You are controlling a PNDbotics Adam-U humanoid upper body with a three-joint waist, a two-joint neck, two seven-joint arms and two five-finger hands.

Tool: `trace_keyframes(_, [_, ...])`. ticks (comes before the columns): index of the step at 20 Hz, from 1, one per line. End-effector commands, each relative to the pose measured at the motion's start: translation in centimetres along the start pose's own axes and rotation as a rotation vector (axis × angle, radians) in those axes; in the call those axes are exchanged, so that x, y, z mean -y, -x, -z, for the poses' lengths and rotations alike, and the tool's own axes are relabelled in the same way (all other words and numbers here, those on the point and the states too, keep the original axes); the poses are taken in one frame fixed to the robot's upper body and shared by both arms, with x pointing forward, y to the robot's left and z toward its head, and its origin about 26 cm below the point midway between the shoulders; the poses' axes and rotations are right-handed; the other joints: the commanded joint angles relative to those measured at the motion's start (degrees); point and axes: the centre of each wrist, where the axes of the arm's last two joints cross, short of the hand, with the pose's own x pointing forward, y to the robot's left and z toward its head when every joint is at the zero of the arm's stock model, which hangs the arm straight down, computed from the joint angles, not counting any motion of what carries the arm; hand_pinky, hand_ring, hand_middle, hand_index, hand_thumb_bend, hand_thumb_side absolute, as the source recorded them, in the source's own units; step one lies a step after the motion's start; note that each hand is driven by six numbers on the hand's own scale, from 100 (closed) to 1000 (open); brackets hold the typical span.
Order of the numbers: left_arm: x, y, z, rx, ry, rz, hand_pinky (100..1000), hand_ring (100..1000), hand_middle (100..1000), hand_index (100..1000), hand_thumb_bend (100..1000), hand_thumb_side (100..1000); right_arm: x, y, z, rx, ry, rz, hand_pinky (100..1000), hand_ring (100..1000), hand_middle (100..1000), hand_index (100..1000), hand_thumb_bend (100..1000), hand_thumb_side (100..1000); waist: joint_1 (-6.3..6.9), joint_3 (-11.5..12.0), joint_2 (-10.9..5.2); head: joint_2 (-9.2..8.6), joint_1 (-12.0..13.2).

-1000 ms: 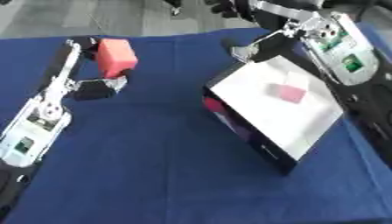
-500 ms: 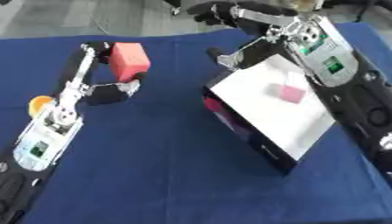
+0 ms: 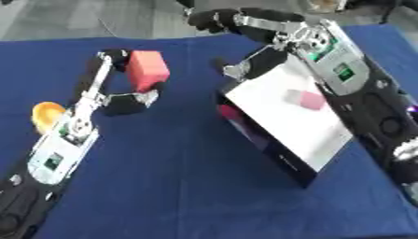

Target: Pick up the objects with one hand, pass them to the other hand, and then place them into the box on the other side of the table.

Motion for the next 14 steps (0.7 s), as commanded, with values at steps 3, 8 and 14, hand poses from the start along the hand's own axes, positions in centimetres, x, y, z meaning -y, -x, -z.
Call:
trace_keyframes(3, [-0.2, -1.4, 0.7, 0.057, 0.0, 0.019, 743, 711, 513, 526, 100, 176, 0.9, -0.8, 0.6, 0.032, -0.021, -0.068, 1000, 1000, 957, 1000, 102, 100, -0.71, 0.3, 0.16, -0.1, -0.5])
trace_keyframes(8, [0.1, -1.9, 0.8, 0.082, 0.012, 0.031, 741, 706, 508, 521, 100, 179, 0.8, -0.8, 1.0, 0.044, -0.034, -0.109, 1000, 1000, 945, 1000, 223, 100, -0.74, 0.6, 0.29, -0.1, -1.3])
trace_keyframes(14, [0.3, -2.7, 0.7, 0.123, 0.023, 0.03, 741, 704, 507, 521, 100, 184, 0.8, -0.6, 1.5, 0.046, -0.047, -0.155, 1000, 1000, 937, 1000, 292, 100, -0.68, 1.2, 0.44, -0.1, -1.8])
